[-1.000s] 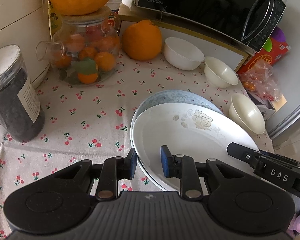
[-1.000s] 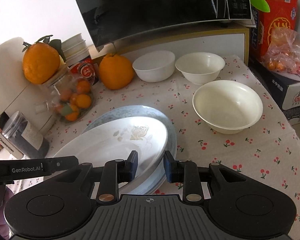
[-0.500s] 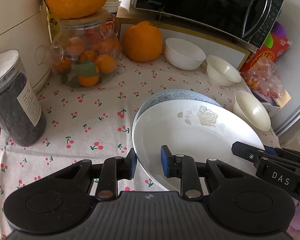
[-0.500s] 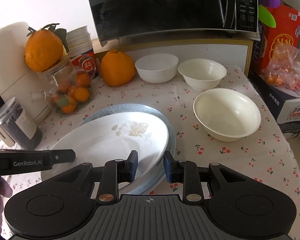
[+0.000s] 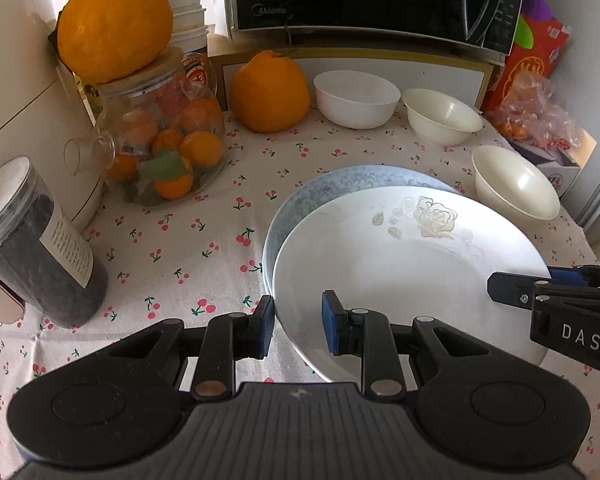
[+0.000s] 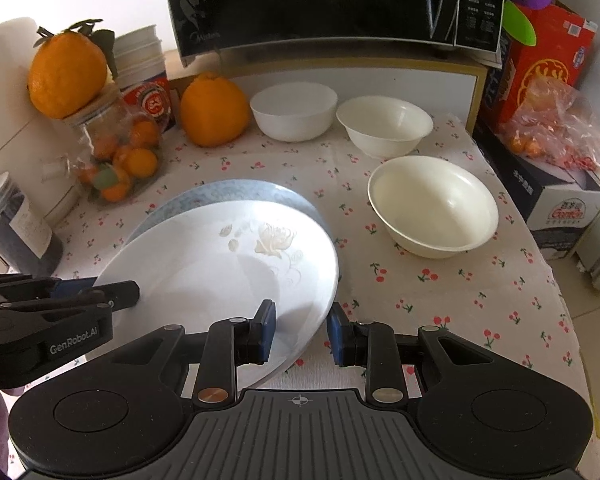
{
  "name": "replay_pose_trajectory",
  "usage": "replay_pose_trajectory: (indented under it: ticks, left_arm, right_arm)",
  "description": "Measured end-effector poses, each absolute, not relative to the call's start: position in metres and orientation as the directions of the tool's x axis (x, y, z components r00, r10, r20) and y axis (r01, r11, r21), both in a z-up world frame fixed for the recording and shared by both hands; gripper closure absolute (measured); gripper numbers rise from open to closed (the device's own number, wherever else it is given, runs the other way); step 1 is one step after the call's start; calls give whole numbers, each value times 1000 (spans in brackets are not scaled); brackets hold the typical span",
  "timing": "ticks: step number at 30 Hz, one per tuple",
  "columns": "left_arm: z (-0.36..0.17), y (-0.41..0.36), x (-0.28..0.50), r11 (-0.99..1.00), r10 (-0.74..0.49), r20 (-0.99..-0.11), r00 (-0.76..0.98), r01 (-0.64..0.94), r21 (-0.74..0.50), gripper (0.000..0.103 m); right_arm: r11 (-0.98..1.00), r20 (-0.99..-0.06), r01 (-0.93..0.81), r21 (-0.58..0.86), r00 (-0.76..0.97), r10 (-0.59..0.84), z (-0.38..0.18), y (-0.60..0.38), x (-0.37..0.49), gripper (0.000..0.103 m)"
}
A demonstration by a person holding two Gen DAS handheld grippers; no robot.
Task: Organize plates and bowls
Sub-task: 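Lower the white plate onto the blue plates and open the left gripper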
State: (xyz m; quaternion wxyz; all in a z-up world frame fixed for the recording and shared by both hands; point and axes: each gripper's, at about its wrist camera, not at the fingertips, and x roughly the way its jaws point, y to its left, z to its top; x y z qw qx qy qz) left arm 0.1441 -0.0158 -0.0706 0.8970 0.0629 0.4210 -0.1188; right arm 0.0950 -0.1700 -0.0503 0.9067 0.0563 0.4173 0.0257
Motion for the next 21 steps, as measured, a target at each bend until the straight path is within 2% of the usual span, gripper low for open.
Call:
replay_pose_trajectory:
  ticks: [8, 21]
  left_arm:
    - [-71, -27, 140, 954, -110, -762, 639, 282, 99, 80]
    - [-75, -28, 144, 957, -85, -749, 657, 262, 122, 80]
  right_arm:
    - [998, -778, 14, 61, 627, 39, -47, -162, 94, 75]
    - [999, -763, -10, -39, 646, -23, -52, -150, 103, 75]
